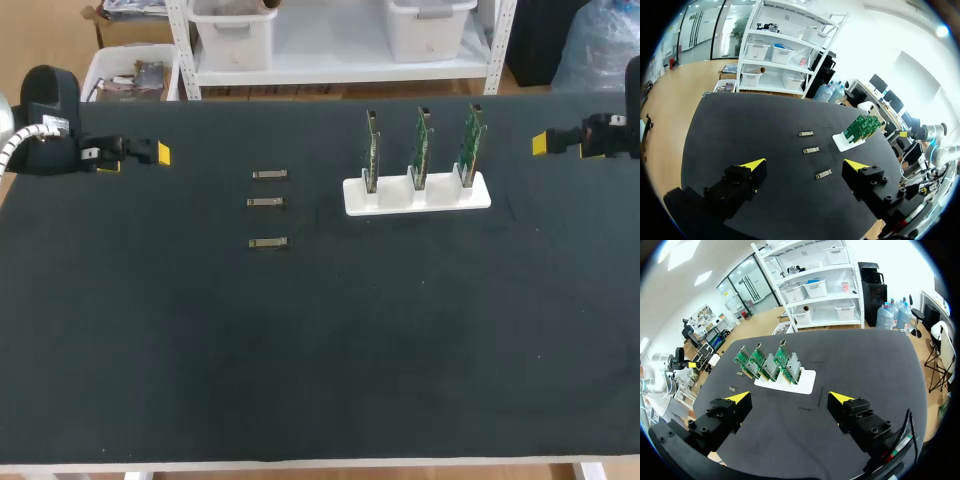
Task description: Pick up the optical module with the left hand, and insert it into the network port with the right hand.
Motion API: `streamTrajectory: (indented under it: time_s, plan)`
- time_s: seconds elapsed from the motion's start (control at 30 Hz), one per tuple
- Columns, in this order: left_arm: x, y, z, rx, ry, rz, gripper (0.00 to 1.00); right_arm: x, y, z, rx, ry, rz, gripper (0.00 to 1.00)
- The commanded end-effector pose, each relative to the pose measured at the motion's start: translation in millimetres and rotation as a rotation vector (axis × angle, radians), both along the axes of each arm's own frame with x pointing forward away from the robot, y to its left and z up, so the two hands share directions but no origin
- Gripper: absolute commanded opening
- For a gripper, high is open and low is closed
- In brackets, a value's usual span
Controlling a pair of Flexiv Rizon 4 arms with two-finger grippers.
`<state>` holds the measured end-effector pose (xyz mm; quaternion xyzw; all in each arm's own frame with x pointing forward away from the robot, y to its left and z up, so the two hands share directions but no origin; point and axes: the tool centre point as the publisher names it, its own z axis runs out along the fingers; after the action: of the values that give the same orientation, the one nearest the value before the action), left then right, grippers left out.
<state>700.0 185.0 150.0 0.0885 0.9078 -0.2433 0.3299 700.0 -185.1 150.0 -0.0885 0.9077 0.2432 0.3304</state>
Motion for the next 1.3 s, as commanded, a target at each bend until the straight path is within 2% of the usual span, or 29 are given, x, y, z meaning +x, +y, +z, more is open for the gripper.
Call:
streamTrajectory:
  time_s: [0.03, 1.3]
  plan:
    - [0.0, 0.0, 0.0, 0.0, 0.0, 0.0, 1.0, 0.0, 0.0, 0.0, 0.0, 0.0, 0.0, 1.0]
    - [-0.2, -0.1, 0.7, -0.001, -0.011, -0.015, 1.0, 0.0, 0.0, 0.0, 0.0, 0.0, 0.0, 1.0]
